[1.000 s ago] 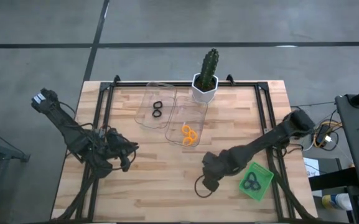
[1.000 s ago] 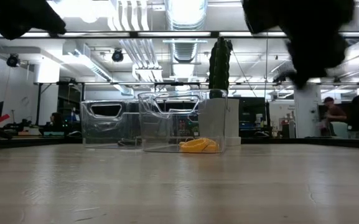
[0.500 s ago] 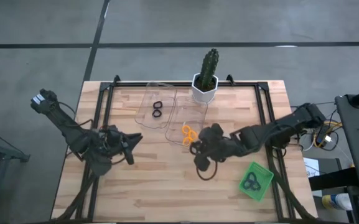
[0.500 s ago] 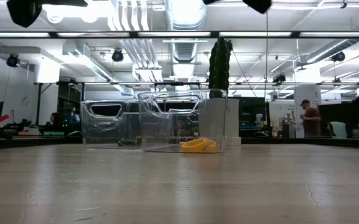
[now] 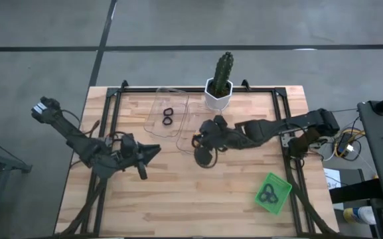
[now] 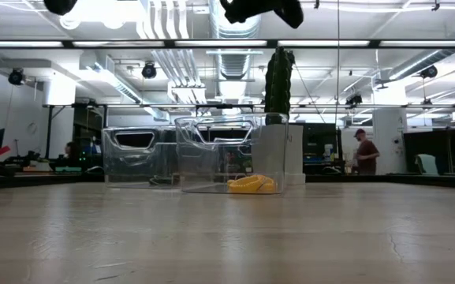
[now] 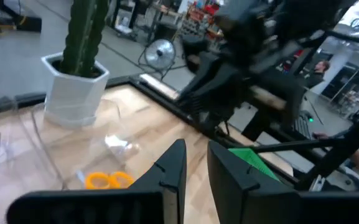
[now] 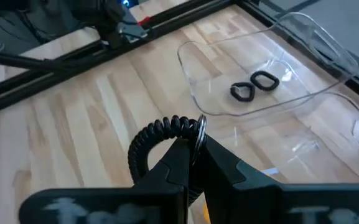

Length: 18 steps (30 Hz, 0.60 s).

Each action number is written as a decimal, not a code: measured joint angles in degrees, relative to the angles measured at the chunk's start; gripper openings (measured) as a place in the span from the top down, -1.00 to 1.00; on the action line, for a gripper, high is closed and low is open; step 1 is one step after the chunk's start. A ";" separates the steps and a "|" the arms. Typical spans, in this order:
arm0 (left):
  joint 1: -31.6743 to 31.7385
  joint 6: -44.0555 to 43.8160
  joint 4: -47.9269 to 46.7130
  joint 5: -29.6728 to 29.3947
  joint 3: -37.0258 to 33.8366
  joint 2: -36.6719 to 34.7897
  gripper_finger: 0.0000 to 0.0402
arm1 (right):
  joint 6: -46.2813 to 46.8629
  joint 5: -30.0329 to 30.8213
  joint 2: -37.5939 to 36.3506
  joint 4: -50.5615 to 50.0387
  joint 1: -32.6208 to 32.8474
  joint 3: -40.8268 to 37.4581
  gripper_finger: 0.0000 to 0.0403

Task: Sort items
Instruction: Put the black keychain into the left transparent bin

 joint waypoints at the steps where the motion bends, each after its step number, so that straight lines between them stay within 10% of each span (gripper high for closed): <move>1: 0.33 1.45 1.73 0.07 0.01 0.45 0.71 | -0.42 -0.63 0.13 0.21 -0.45 0.09 0.91; 18: 11.59 4.49 15.10 12.49 -0.01 9.79 0.71 | -9.32 -1.82 2.41 8.77 -2.36 0.00 0.91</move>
